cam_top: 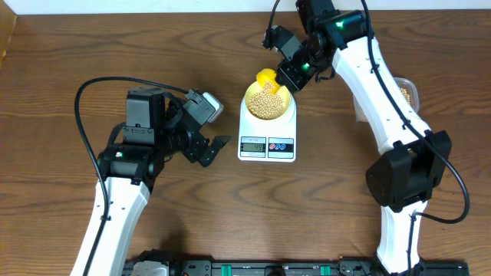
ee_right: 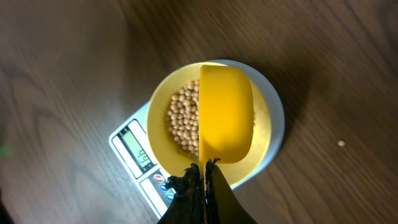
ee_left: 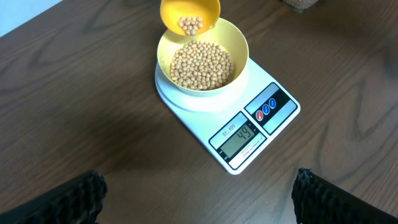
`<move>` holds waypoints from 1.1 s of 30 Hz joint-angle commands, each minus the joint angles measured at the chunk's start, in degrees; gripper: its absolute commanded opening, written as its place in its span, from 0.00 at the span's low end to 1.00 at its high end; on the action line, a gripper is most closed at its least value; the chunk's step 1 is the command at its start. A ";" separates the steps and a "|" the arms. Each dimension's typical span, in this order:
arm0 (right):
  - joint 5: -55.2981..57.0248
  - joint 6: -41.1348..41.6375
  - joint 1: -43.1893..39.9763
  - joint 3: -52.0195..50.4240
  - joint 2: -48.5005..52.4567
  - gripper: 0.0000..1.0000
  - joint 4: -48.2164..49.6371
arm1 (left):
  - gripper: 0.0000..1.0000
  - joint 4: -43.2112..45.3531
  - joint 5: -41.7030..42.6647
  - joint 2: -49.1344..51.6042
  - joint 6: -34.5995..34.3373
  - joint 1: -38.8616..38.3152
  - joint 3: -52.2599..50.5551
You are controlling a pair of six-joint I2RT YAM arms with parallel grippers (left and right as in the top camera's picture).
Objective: Scoop item into bowl and weigh 50g on scale
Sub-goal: 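Keep the yellow scoop tilted over the bowl with the right gripper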
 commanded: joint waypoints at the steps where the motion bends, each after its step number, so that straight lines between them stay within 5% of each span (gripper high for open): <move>1: -3.76 -0.39 0.02 0.81 -1.90 0.01 0.09 | 0.97 0.07 0.28 0.39 0.55 0.15 -0.24; 18: -10.05 0.46 -4.04 0.83 -3.91 0.01 -2.64 | 0.98 0.07 0.28 0.39 0.55 0.15 -0.24; 33: 1.75 0.20 0.68 0.81 -3.91 0.01 -3.52 | 0.97 0.07 0.26 0.39 0.55 0.15 -0.24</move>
